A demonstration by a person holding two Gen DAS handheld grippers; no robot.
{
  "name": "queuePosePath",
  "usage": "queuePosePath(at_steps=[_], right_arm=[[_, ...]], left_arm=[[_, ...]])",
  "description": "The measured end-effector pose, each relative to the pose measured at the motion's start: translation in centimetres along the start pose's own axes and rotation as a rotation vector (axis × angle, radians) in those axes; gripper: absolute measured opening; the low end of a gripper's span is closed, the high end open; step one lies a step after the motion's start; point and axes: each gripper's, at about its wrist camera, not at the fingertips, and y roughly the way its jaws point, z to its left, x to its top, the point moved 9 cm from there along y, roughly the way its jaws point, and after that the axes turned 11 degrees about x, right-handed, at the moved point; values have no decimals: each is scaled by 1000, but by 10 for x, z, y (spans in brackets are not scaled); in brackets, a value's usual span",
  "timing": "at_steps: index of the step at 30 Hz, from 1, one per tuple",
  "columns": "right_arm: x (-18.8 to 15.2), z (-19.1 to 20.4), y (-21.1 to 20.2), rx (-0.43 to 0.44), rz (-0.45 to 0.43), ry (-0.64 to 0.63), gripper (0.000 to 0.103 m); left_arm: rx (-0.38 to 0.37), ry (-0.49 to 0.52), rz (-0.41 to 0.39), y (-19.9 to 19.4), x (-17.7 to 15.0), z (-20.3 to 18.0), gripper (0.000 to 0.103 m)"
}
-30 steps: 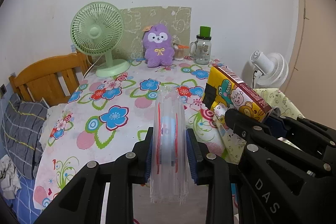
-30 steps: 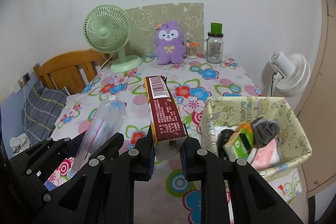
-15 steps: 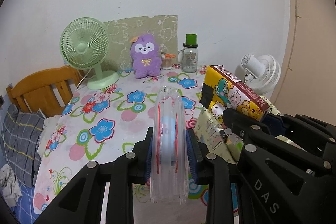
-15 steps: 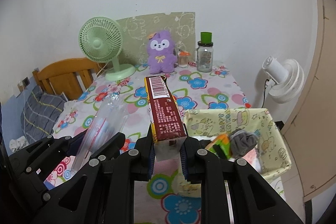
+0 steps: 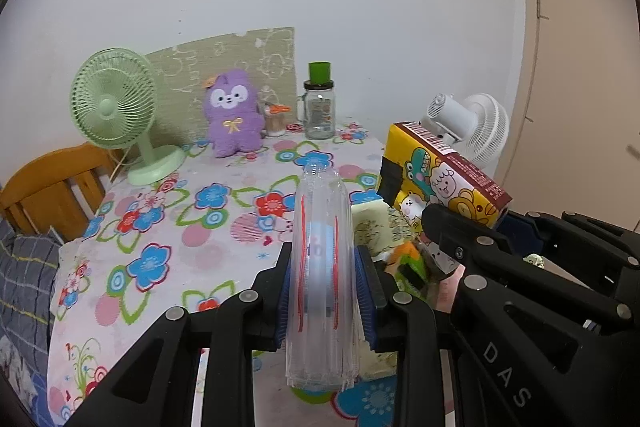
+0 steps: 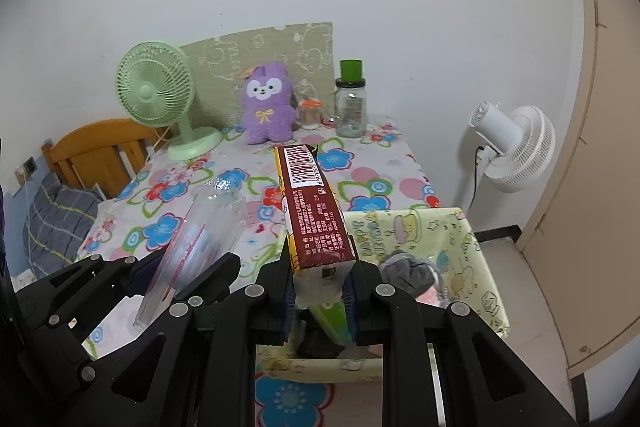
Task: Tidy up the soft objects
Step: 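Lower the carton and straw pack into the box and open both grippers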
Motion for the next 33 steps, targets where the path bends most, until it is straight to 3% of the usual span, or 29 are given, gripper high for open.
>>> queuePosePath(at_steps=[29,32,33], right_arm=[[-11,-104,20,-111,38,122,23],[-14,-111,24,-114,49,131,23],[-15,-112,25,-115,53,133,23]], left_arm=[[-130,102,60,53,8,-96,31],[-133,117,68,57,6,-102,49],[-130,122,69,58,5,-103,63]])
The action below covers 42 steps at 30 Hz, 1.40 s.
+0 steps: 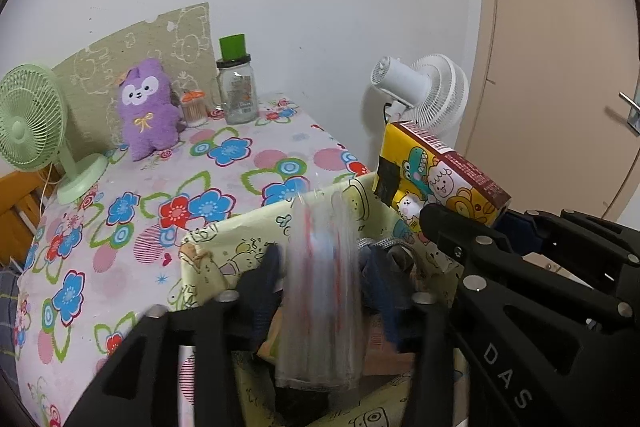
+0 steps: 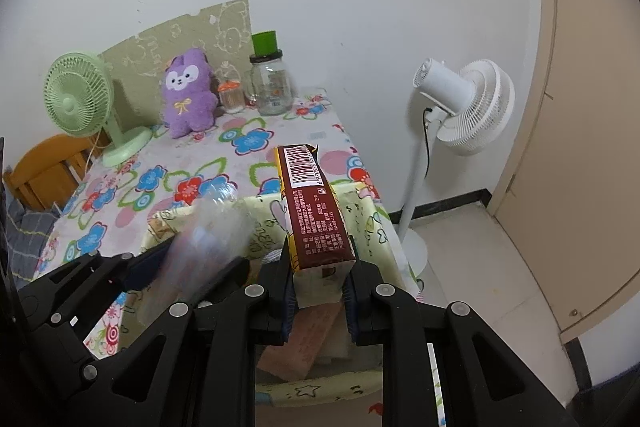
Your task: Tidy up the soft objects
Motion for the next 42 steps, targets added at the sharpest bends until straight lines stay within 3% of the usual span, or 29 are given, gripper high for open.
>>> queuePosePath(at_steps=[1,2,13,15,18,26,42], right_arm=[[-1,-1,2,1,3,3,23],[-1,-3,4,3,7,8,23],[-12,-4,22,16,45,36,28],[-13,-2,22,27,45,39,46],[-13,3,18,39,25,49,65],[-13,21,8,50,-6,26,76],[-15,80,-24,84,-61,-41,80]], left_arm=[[8,5,-1,1,-1,0,72],[12,7,-1,2,-1,-1,74],[50,22,45,13,-10,5,79],[50,21,48,13,-12,7,81],[49,10,46,10,-12,11,84],[59,-7,34,-4,-16,27,87],[103,-52,-21,-47,-27,73,90]])
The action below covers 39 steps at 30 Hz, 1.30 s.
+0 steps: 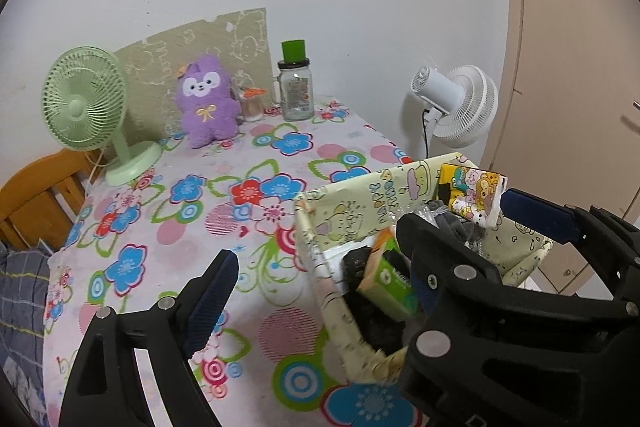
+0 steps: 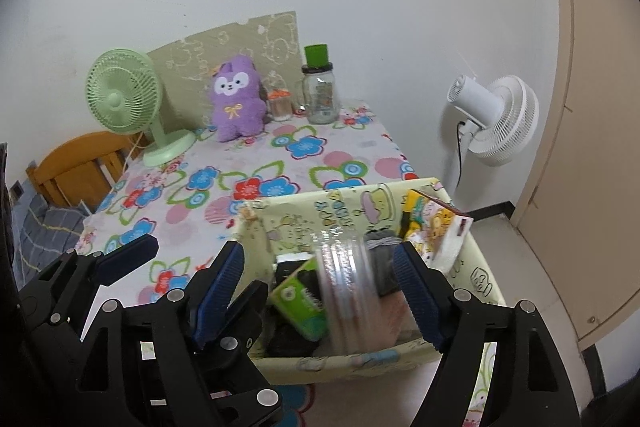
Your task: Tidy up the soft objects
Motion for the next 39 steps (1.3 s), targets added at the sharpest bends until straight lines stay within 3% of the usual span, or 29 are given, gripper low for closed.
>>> queuePosePath(at_steps=[21,39], right_arm=[[6,70,-60,3,-122,-74,97],[2,105,-89,9,-183,-100,98]], left_arm=[[102,-93,-123,-77,-11,83,103],[201,-217,-171,-119,-37,160,103]])
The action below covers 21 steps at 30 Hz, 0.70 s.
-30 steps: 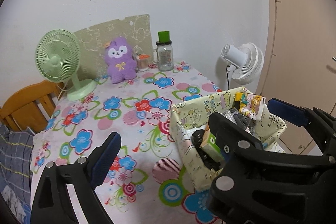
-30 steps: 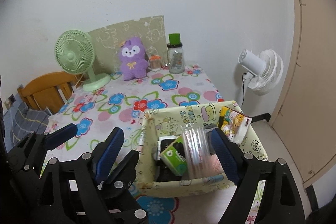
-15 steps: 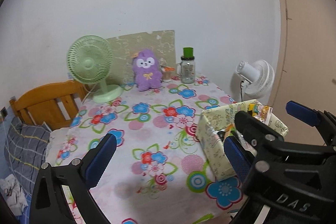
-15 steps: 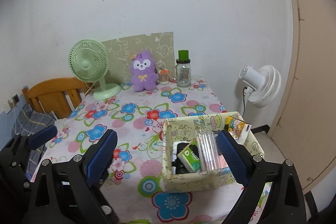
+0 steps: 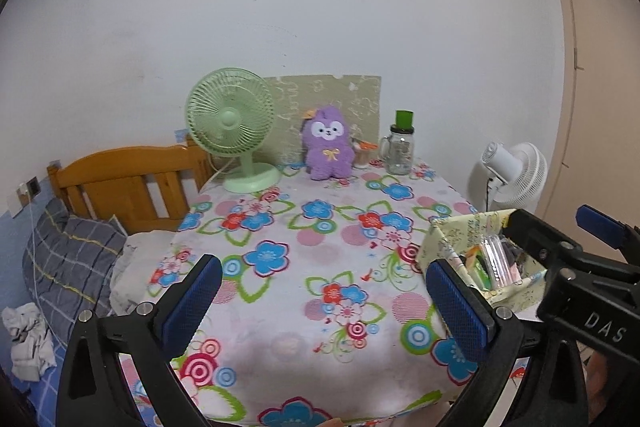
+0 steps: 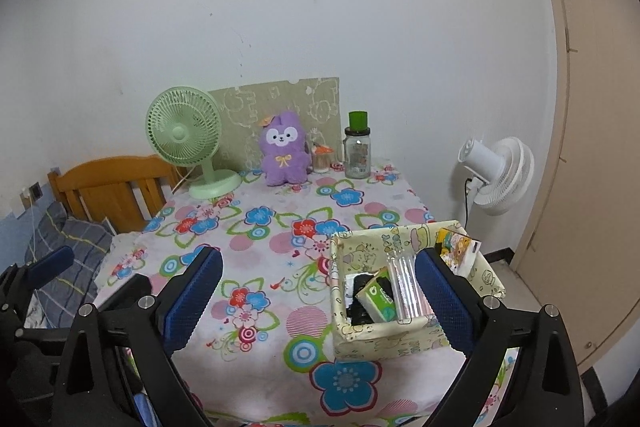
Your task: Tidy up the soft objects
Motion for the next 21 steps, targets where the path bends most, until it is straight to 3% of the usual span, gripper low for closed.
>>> queuePosePath(at_steps=[10,21], right_arm=[[4,8,-14,-10,-29,-11,99],[2,7,-19,-22,-32,-6,100]], left_arm=[[21,-42,-31,-12,5,22,103],[8,-42,-43,-17,6,21,103]])
